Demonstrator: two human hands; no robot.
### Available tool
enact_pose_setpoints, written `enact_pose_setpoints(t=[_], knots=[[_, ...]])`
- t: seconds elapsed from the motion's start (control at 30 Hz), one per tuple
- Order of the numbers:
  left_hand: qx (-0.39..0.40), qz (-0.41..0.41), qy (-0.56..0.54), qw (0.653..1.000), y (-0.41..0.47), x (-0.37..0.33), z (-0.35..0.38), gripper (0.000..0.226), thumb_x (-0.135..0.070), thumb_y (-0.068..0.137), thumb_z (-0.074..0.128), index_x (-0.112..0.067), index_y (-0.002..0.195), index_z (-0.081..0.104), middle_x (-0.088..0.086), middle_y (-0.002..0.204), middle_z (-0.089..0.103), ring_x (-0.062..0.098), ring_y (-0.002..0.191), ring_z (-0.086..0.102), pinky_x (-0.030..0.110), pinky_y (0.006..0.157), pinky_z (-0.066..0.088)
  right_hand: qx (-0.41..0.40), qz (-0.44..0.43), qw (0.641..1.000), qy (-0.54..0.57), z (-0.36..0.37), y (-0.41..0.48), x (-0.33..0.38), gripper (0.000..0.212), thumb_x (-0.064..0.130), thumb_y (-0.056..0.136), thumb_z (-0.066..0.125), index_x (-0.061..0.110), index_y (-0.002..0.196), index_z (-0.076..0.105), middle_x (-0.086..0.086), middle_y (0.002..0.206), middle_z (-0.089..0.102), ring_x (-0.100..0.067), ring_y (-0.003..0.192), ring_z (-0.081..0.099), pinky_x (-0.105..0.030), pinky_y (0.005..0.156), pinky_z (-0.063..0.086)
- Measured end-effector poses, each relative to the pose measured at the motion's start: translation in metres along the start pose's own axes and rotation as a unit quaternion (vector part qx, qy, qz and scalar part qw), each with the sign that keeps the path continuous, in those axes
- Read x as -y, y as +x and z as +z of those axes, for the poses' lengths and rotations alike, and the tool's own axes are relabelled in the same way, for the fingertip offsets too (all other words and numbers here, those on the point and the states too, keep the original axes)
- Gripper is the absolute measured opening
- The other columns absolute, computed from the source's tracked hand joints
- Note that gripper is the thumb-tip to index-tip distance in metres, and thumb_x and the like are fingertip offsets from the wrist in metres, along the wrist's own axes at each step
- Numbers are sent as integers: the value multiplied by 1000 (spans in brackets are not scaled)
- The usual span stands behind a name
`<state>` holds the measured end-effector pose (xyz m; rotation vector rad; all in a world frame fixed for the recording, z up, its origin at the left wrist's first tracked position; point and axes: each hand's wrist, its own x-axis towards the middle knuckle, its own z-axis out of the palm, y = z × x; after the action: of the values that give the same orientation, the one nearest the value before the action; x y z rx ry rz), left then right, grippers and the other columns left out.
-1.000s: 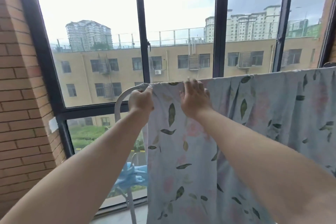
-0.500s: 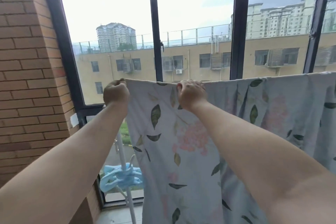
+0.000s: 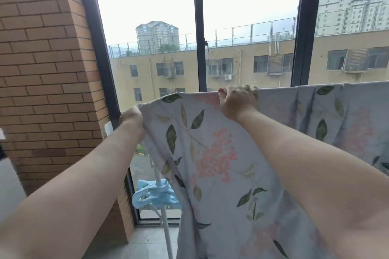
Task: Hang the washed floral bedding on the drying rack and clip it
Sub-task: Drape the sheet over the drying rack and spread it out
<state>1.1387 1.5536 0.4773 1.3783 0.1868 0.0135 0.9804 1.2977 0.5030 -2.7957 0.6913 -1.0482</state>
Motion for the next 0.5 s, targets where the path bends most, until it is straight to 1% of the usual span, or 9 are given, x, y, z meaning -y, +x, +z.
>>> enact_pose_setpoints(t=[0.07,0.13,0.17,0.2,0.23,0.3,0.37,0.43,0.5], knots=[[-16,28,29,999,-24,0,-9,44,-37,68,64,-17,105,74,1,104,74,26,92,68,34,79,57,4,-2,1000,0,2,0,5,57,47,104,19,12,126,58,-12,132,57,-33,133,40,-52,120,11],[-41,129,116,984,-55,-5,-10,28,-33,86,60,-14,103,72,2,97,69,26,90,63,32,75,50,2,5,1000,-5,3,0,6,59,48,104,18,11,127,57,-14,132,57,-34,133,40,-54,120,10],[-30,159,142,977,-59,-4,-10,24,-27,92,56,-13,103,71,3,95,66,26,89,60,33,74,49,0,8,1000,-7,5,1,8,60,48,103,17,11,128,57,-15,132,57,-34,134,39,-55,120,9],[8,154,130,979,-63,-6,-9,22,-22,95,53,-13,105,70,4,94,65,26,88,60,35,75,51,-2,9,1000,-8,7,1,11,61,48,103,16,11,129,57,-16,132,57,-35,134,39,-56,120,8],[64,118,98,986,-63,-7,-8,21,-18,96,50,-13,104,69,6,95,65,26,86,61,36,74,53,-6,10,1000,-8,9,1,15,62,49,103,15,11,129,58,-17,132,57,-35,134,39,-57,120,7],[169,33,0,985,-70,-13,-13,19,-15,96,48,-12,90,66,8,84,66,21,71,63,29,61,55,-14,5,1000,-1,11,0,25,64,49,103,14,11,127,59,-17,130,58,-35,133,41,-59,120,7],[211,-19,-125,969,-75,-19,-18,18,-11,96,45,-6,88,60,6,72,59,16,58,58,24,50,54,-13,-10,1000,12,13,-2,38,62,49,103,15,12,124,60,-16,129,59,-35,132,42,-60,119,8],[232,-44,-216,948,-74,-21,-23,24,-2,91,37,1,100,59,10,83,58,19,65,61,28,52,58,-8,-30,999,29,18,-4,53,58,50,103,18,13,123,59,-15,128,58,-35,131,42,-60,119,9],[254,-24,-207,945,-71,-20,-27,37,8,87,29,5,107,60,16,92,67,26,72,70,33,57,61,-33,-63,996,63,22,-10,69,48,49,102,27,16,124,56,-12,131,53,-33,130,42,-59,119,12]])
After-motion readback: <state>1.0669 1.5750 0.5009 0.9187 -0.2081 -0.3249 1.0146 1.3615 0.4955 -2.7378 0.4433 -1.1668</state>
